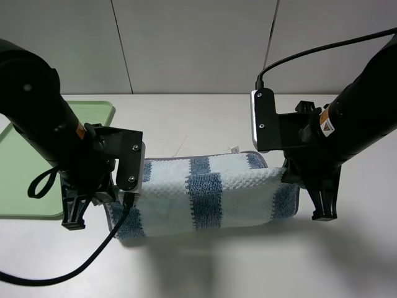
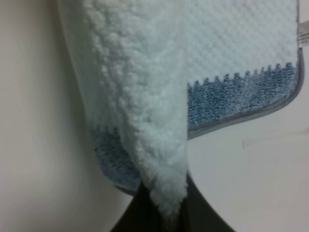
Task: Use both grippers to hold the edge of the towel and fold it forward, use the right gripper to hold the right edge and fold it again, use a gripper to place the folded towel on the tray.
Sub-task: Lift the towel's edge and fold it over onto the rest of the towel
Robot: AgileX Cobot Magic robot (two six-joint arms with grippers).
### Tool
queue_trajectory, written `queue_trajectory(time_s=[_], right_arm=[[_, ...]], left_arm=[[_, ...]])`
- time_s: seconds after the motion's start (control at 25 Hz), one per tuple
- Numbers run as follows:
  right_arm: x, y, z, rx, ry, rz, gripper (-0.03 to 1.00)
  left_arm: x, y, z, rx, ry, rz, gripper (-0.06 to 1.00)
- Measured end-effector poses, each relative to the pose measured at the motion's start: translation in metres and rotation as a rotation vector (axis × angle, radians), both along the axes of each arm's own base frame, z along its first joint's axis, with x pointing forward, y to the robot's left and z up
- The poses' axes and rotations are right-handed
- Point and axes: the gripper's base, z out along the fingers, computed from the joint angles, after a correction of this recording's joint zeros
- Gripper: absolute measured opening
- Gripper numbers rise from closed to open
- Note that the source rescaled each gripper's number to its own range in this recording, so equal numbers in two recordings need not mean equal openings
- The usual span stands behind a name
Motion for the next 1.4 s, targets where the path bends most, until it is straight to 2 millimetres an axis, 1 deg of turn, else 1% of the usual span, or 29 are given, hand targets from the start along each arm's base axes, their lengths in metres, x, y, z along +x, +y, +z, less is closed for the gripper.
queue_trajectory(time_s=[0.24,0.44,0.64,0.76,1.08,1.28,1.4], right_arm=[[0.018,0.012,0.002,-0.022,-0.021,0.017,0.00],[0.029,0.021,-0.006,-0.047,-0.008,0.025,0.00],[0.036,0.027,-0.019,-0.045,-0.010,0.036,0.00],[0.039,0.029,-0.022,-0.036,-0.030,0.049,0.00],[0.043,0.031,-0.031,-0.054,-0.033,0.067,0.00],[0.045,0.032,-0.032,-0.054,-0.051,0.081,0.00],[0.048,0.030,-0.032,-0.057,-0.060,0.080,0.00]], left_arm=[[0.008,-0.001,-0.005,0.002,-0.054,-0.026,0.00],[0.016,0.002,-0.006,-0.001,-0.113,-0.018,0.00],[0.032,0.016,-0.004,-0.037,-0.166,0.056,0.00],[0.038,0.021,-0.003,-0.057,-0.198,0.079,0.00],[0.046,0.019,-0.001,-0.115,-0.279,0.080,0.00],[0.049,0.017,0.001,-0.129,-0.322,0.057,0.00],[0.051,0.016,-0.005,-0.123,-0.318,0.050,0.00]])
